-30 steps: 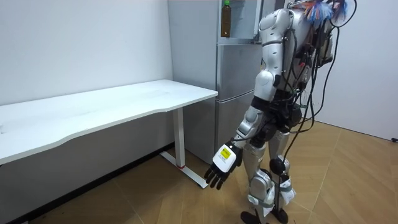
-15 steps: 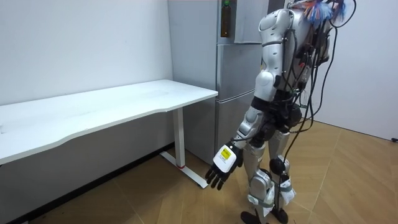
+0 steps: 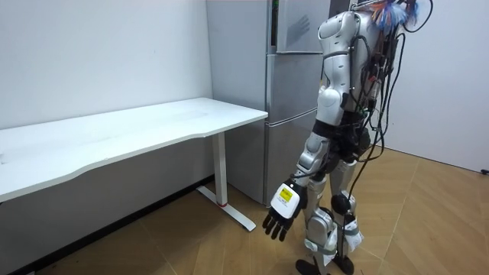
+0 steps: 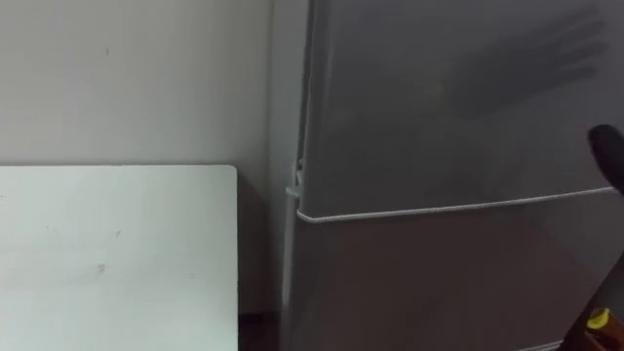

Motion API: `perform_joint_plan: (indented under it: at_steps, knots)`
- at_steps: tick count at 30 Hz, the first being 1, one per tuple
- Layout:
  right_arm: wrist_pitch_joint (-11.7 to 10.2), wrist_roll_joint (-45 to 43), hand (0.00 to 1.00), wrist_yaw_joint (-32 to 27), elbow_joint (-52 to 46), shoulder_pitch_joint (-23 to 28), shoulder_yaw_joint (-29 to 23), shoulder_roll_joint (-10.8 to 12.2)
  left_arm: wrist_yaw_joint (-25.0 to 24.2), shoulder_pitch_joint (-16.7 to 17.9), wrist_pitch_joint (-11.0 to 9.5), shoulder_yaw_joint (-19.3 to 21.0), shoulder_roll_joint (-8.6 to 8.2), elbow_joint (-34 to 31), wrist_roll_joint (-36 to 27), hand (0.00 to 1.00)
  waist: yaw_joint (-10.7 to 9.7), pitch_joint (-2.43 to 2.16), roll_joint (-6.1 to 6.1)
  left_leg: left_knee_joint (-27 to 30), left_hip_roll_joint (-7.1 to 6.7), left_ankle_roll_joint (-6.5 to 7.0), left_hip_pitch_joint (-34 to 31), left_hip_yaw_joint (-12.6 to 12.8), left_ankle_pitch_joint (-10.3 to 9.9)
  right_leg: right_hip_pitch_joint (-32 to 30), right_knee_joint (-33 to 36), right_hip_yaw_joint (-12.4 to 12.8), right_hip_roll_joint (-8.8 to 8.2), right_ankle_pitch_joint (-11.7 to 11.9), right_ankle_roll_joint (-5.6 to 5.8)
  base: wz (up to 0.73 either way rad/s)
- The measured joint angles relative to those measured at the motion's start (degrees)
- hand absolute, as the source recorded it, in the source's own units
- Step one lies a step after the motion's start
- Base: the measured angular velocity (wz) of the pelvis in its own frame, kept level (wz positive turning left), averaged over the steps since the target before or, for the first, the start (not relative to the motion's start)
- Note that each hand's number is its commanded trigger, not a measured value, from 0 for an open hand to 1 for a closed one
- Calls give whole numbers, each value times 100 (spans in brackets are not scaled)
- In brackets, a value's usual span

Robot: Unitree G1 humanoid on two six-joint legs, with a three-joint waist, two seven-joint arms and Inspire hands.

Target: Put the bottle in the upper fridge

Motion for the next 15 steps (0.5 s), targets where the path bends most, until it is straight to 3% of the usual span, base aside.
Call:
perform_joint_plan:
  at_steps: [9,15]
  knots:
    - [166,-368,0,232,188,-215,196,6,-36,-8,133,-47,15,-121,4,0,100,-49,-15,26,-4,2,-47,-79,0,25,8,-94,-10,0,0,4]
    - [204,-666,0,228,535,-444,380,4,-36,-46,153,-160,59,-226,223,0,90,-44,-84,98,5,2,-74,-92,0,26,2,-156,-19,5,-8,0]
